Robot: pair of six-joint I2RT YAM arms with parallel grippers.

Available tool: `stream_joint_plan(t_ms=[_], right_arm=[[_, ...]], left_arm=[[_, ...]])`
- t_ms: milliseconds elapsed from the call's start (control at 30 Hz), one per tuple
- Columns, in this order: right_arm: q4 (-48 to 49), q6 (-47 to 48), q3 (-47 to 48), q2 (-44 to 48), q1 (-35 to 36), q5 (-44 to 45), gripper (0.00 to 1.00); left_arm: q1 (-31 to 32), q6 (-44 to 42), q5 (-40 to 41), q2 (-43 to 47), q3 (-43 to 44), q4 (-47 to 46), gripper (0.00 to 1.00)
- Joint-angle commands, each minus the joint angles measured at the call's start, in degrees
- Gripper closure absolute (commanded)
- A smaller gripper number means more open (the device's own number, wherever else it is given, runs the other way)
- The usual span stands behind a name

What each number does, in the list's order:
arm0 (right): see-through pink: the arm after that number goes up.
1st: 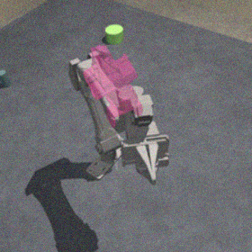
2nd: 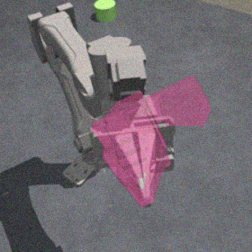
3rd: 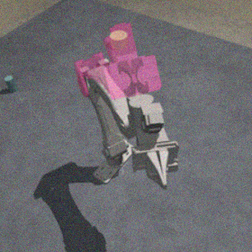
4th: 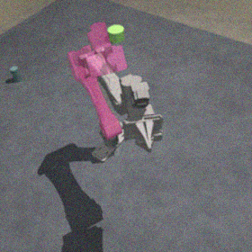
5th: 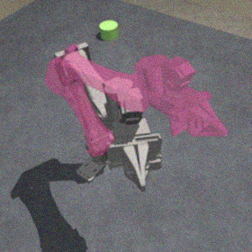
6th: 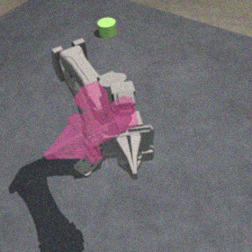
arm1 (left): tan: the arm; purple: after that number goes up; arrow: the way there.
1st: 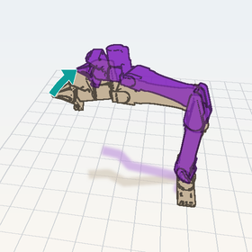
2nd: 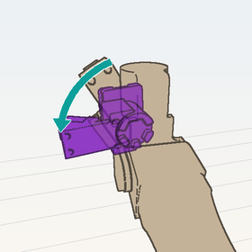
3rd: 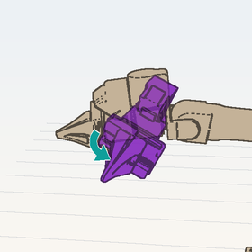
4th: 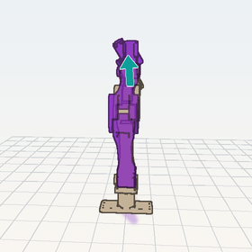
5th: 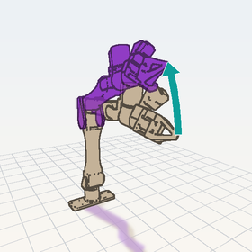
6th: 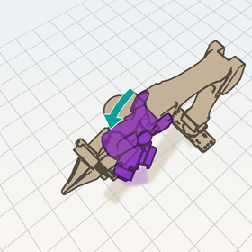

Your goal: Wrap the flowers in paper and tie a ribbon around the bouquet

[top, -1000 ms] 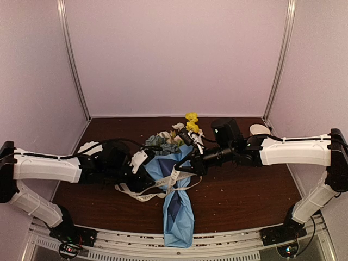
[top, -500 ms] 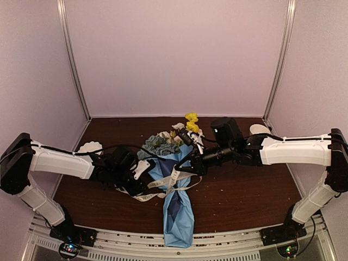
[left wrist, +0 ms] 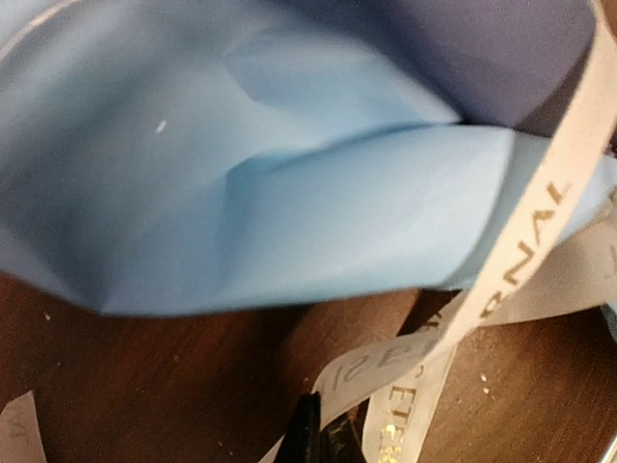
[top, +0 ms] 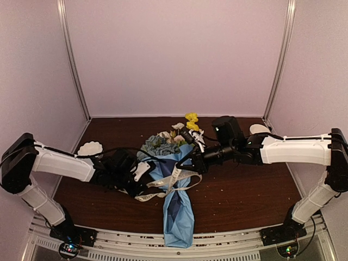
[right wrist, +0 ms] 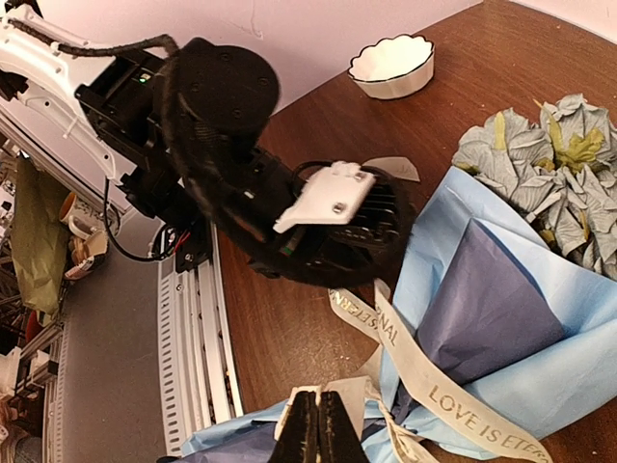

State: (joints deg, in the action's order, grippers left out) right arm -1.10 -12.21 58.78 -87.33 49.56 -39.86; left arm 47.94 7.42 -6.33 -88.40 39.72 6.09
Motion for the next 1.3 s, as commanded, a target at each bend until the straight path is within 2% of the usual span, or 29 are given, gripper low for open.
stream_joint_plan(t_ms=[0, 100, 167, 267, 367, 467, 600, 933, 1167, 1267], right_arm=[[1.1, -0.7, 0.7, 1.3, -1.1, 1.3, 1.0], [1.1, -1.0, 1.1, 0.6, -1.8, 1.6, 1.0], [1.4, -1.4, 1.8, 0.1, -2.5, 1.6, 1.0], [1.5, -1.9, 2.8, -0.6, -3.2, 1.6, 1.0], [0.4, -1.3, 4.1, -1.4, -3.3, 2.5, 1.0], [0.2, -1.5, 4.9, -1.9, -3.5, 3.0, 1.0], [-0.3, -1.6, 6.2, -2.6, -3.7, 3.5, 1.0], [-3.4, -0.4, 8.6, -3.2, -4.6, 4.3, 1.0], [-5.0, 0.4, 9.4, -3.9, -4.9, 4.3, 1.0], [-5.1, 0.5, 9.2, -3.5, -4.9, 4.2, 1.0]], left_arm=[[0.9, -0.6, -0.9, 11.2, -6.3, -5.7, 1.0], [3.9, -1.2, -3.2, 21.1, -10.1, -7.0, 1.0], [8.4, -3.0, -5.4, 26.8, -10.1, -5.1, 1.0], [14.6, -3.7, -8.1, 29.9, -8.1, 0.4, 1.0], [16.1, -3.9, -12.6, 29.1, -3.4, 7.2, 1.0], [18.3, -7.7, -16.6, 25.9, 3.3, 10.8, 1.0], [19.0, -14.3, -22.2, 18.9, 11.9, 10.7, 1.0], [20.6, -30.9, -34.1, -8.3, 40.6, 19.3, 1.0], [21.3, -32.8, -31.1, -21.0, 53.9, 17.2, 1.0], [21.7, -33.3, -26.4, -23.5, 53.7, 13.2, 1.0]])
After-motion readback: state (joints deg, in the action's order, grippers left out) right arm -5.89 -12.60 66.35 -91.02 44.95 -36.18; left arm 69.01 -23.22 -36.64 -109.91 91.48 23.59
